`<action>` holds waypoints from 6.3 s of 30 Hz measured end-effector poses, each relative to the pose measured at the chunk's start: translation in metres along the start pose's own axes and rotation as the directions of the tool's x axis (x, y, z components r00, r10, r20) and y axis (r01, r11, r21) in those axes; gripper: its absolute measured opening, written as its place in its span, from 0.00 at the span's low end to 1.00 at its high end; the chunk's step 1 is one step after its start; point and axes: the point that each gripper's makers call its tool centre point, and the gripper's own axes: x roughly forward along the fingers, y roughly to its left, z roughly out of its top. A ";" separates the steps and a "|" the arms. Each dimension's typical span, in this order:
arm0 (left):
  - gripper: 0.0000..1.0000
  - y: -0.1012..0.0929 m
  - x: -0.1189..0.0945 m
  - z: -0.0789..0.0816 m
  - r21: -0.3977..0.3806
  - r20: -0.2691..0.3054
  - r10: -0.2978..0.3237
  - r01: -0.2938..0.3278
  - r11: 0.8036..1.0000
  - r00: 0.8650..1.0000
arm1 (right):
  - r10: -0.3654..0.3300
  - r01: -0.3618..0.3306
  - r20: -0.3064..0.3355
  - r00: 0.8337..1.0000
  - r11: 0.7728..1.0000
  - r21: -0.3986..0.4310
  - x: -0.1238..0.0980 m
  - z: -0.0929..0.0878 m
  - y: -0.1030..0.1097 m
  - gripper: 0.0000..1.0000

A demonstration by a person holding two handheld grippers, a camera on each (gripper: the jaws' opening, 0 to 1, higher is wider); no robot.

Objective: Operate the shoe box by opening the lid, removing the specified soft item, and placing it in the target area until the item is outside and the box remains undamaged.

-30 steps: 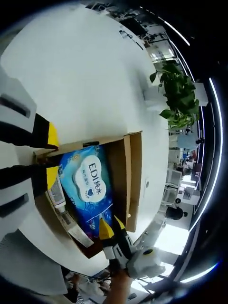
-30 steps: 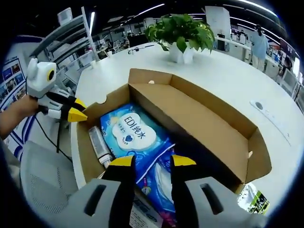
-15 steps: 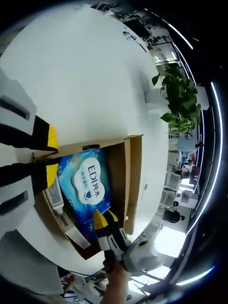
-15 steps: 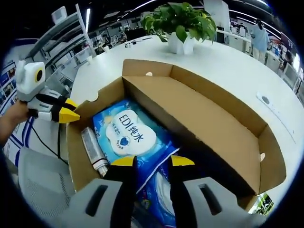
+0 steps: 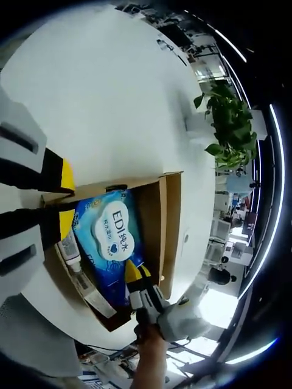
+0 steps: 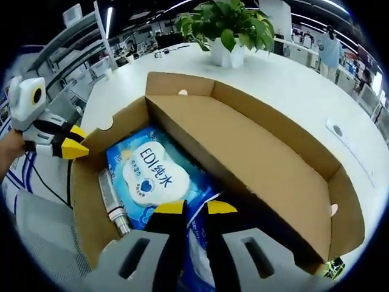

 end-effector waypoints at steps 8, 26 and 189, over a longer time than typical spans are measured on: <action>0.08 0.001 0.000 0.000 0.008 -0.006 0.004 -0.004 1.000 1.000 | -0.001 0.001 0.009 1.000 0.998 -0.058 -0.008 0.007 0.006 0.00; 0.09 -0.001 0.003 0.001 0.032 -0.037 0.011 -0.010 0.999 0.999 | -0.029 0.030 0.050 0.998 0.999 -0.015 -0.035 0.016 0.001 0.00; 0.02 -0.301 0.075 0.105 0.039 -0.043 -0.465 0.466 0.884 0.884 | -0.346 0.181 0.243 0.906 0.837 0.516 -0.263 -0.112 -0.165 0.00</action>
